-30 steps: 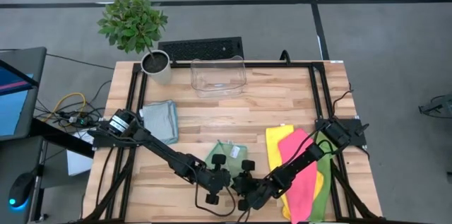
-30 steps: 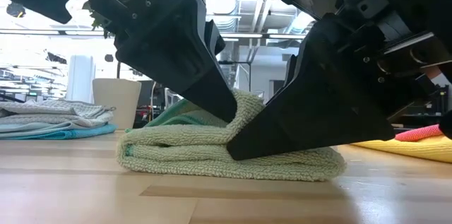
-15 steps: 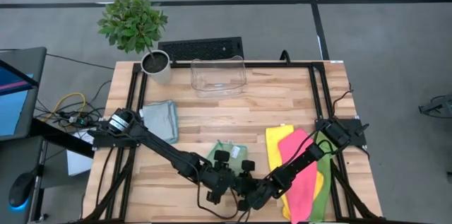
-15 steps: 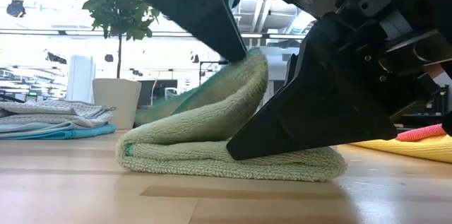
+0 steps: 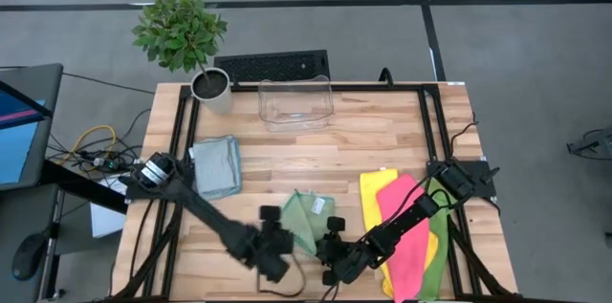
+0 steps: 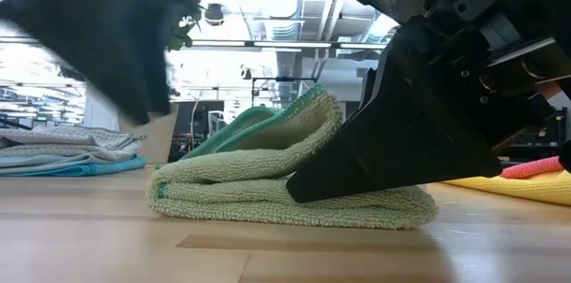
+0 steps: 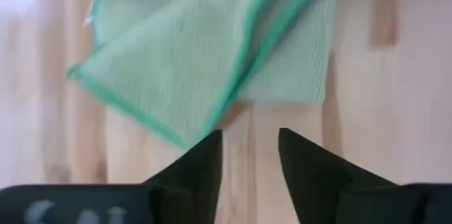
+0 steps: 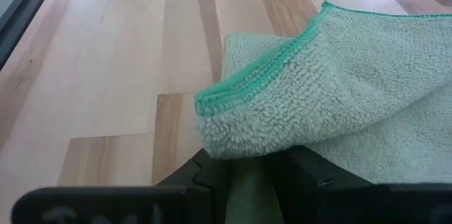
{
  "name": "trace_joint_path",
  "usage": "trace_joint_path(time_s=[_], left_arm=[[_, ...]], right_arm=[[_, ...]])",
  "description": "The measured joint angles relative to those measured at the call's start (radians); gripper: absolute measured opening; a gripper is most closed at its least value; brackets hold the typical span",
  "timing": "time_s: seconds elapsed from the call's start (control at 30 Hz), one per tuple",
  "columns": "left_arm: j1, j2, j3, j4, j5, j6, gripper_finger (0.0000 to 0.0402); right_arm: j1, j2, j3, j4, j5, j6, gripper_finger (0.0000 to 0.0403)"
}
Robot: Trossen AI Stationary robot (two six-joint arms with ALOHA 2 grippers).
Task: Fold microfiber towels
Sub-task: Fold the light green microfiber cloth
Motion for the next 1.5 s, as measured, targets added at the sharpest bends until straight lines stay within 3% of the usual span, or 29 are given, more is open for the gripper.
trace_joint_path(time_s=[0.2, 0.27, 0.4, 0.63, 0.93, 1.07, 1.3, 1.5], left_arm=[[-0.106, 0.0, -0.117, -0.051, -0.313, -0.114, 0.009], [-0.082, 0.0, -0.15, -0.049, -0.292, -0.128, 0.0089], [-0.024, 0.0, -0.251, 0.14, -0.103, 0.012, 0.0096], [0.012, -0.008, -0.338, 0.24, -0.183, -0.006, 0.0117], [0.087, -0.005, -0.34, 0.402, -0.151, 0.144, 0.0113], [0.133, -0.001, -0.31, 0.456, -0.105, 0.208, 0.0084], [0.16, -0.007, -0.164, 0.288, -0.114, 0.274, 0.0009], [0.182, -0.009, -0.097, 0.285, -0.132, 0.364, 0.0018]], right_arm=[[-0.002, 0.0, 0.0, 0.0, 0.0, 0.0, 0.0118], [-0.002, 0.0, 0.0, 0.0, 0.0, 0.0, 0.0118], [-0.003, 0.0, 0.0, 0.0, 0.0, 0.0, 0.0118], [-0.007, 0.0, 0.0, -0.004, -0.01, 0.002, 0.0118], [-0.014, 0.0, 0.0, -0.008, -0.024, 0.002, 0.0118], [-0.014, 0.0, 0.0, -0.008, -0.025, 0.002, 0.0118], [-0.013, 0.0, 0.0, -0.008, -0.026, 0.002, 0.0118], [-0.013, 0.0, 0.0, -0.008, -0.026, 0.002, 0.0118]])
